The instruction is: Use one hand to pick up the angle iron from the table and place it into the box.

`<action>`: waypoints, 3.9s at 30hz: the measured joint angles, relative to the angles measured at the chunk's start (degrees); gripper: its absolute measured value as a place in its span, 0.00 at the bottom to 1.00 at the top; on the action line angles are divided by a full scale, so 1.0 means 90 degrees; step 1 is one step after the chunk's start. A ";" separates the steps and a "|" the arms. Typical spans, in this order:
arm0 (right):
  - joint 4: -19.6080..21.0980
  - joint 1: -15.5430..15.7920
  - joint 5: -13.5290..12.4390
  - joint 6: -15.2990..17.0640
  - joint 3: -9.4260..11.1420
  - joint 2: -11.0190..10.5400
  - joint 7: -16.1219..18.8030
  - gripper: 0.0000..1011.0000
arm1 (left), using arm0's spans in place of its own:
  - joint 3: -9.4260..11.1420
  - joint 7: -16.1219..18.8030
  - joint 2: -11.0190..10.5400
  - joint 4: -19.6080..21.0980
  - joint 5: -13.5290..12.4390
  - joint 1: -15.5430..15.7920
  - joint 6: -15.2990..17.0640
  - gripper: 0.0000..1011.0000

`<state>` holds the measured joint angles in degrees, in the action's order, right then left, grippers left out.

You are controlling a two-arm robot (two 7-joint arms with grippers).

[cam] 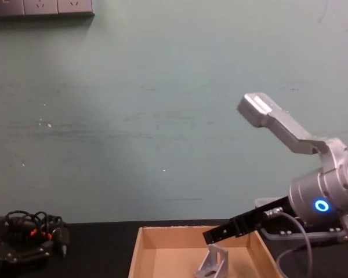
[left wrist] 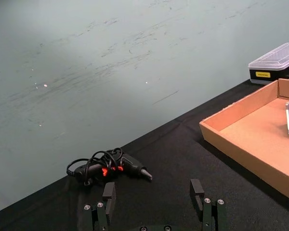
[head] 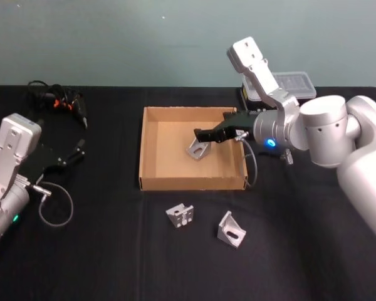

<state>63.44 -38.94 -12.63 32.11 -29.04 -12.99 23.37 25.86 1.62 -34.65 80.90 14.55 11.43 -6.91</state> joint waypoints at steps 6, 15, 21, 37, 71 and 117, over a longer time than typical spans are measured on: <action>0.0927 0.0511 -0.0192 0.0097 0.0178 -0.0309 0.0179 0.99 | 0.0000 0.0000 0.0000 0.0000 0.0000 0.0000 0.0000 1.00; 0.2593 0.1461 -0.0570 0.0359 0.0381 -0.1079 0.0410 0.99 | 0.0000 0.0000 0.0000 0.0000 0.0000 0.0000 0.0000 1.00; 0.3583 0.2158 -0.0811 0.0456 0.0566 -0.1619 0.0453 0.99 | 0.0000 0.0000 0.0000 0.0000 0.0000 0.0000 0.0000 1.00; 0.4380 0.2805 -0.0901 0.0439 0.0165 -0.2552 0.0799 0.99 | 0.0000 0.0000 0.0000 0.0000 0.0000 0.0000 0.0000 1.00; 0.4055 0.2654 -0.0180 0.0872 -0.0299 -0.2191 0.0434 0.99 | 0.0000 0.0000 0.0000 0.0000 0.0000 0.0000 0.0000 1.00; 0.4159 0.2670 -0.0215 0.0874 -0.0145 -0.2182 0.0430 0.45 | 0.0000 0.0000 0.0000 0.0000 0.0000 0.0000 0.0000 1.00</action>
<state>100.87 -14.91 -14.57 39.98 -30.34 -32.63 27.25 25.86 1.62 -34.65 80.90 14.55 11.43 -6.91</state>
